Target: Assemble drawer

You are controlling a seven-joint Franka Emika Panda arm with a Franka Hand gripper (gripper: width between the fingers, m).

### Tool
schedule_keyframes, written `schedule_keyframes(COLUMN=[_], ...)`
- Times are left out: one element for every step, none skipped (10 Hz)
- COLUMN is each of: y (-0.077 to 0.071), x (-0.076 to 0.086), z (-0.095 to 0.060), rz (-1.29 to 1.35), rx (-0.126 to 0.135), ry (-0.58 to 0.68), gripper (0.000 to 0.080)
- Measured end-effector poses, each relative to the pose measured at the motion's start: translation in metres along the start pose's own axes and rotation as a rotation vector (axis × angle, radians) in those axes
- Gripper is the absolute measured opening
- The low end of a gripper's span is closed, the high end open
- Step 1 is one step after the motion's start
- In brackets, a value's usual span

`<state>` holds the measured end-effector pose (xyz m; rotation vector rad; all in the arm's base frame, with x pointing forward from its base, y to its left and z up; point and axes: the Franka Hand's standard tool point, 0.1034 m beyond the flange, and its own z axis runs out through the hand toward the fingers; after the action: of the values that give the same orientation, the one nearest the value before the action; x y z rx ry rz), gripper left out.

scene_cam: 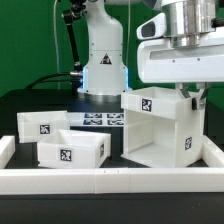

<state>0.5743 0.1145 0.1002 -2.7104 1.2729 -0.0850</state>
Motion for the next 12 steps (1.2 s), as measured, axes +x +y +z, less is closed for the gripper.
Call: schedule_keyframes(y=[0.001, 0.002, 0.003, 0.002, -0.002, -0.006, -0.01, -0.014, -0.018, -0.021, -0.025, -0.03], x=[0.001, 0.003, 0.009, 0.013, 0.017, 0.02, 0.022, 0.023, 0.024, 0.028, 0.031, 0.035], z=[0.0, 0.0, -0.001, -0.001, 0.0, -0.001, -0.001, 0.002, 0.004, 0.005, 0.006, 0.006], rz=[0.054, 0.135, 0.219, 0.302, 0.392, 0.472, 0.541, 0.598, 0.676, 0.679, 0.68, 0.681], rx=[0.001, 0.006, 0.02, 0.032, 0.043, 0.053, 0.061, 0.065, 0.065, 0.065, 0.066, 0.072], ry=[-0.001, -0.011, -0.024, -0.036, -0.046, -0.054, -0.062, -0.069, -0.072, -0.073, -0.074, -0.074], gripper=[0.0041, 0.0041, 0.0041, 0.0041, 0.0041, 0.0041, 0.0041, 0.0041, 0.0041, 0.0041, 0.0041, 0.0041])
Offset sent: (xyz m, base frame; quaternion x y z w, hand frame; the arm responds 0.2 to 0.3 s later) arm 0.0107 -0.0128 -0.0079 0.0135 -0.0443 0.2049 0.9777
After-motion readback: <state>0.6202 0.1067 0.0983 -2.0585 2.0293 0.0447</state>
